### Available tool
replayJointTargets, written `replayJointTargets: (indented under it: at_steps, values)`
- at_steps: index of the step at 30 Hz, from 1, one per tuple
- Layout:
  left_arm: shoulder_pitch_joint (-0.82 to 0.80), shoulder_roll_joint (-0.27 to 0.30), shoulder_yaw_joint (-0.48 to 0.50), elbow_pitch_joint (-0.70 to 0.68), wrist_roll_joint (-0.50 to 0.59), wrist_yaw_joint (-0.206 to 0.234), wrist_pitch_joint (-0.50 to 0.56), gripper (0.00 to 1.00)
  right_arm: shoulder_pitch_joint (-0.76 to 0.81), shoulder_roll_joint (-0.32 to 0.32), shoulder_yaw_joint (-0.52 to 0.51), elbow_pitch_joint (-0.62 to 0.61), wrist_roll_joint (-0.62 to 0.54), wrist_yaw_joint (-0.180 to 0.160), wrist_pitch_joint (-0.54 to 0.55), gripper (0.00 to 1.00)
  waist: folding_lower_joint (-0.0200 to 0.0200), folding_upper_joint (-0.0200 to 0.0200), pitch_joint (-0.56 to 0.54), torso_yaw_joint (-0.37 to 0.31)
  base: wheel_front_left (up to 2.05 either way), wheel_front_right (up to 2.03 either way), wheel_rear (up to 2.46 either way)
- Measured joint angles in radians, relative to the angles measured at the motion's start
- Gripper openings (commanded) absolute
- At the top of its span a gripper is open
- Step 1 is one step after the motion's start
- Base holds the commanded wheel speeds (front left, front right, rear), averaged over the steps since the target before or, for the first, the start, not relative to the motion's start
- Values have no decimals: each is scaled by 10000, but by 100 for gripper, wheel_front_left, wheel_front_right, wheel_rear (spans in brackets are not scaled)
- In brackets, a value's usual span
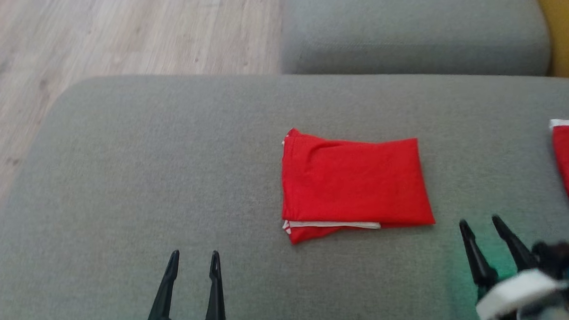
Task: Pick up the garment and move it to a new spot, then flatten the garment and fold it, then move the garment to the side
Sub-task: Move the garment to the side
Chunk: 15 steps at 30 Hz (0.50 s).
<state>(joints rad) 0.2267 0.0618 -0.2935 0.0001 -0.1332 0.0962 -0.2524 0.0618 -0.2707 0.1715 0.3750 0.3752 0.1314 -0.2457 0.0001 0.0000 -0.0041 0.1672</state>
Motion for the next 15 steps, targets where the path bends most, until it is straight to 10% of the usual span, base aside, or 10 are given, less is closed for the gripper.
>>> replayJointTargets:
  at_steps: [15]
  values:
    - [-1260, -35, -771, -230, 466, 382, 0, 100, -4003, -1312, 2633, 2592, 4991, 0, 2970, 100, 1, 0, 1511, 863, 0, 0, 0]
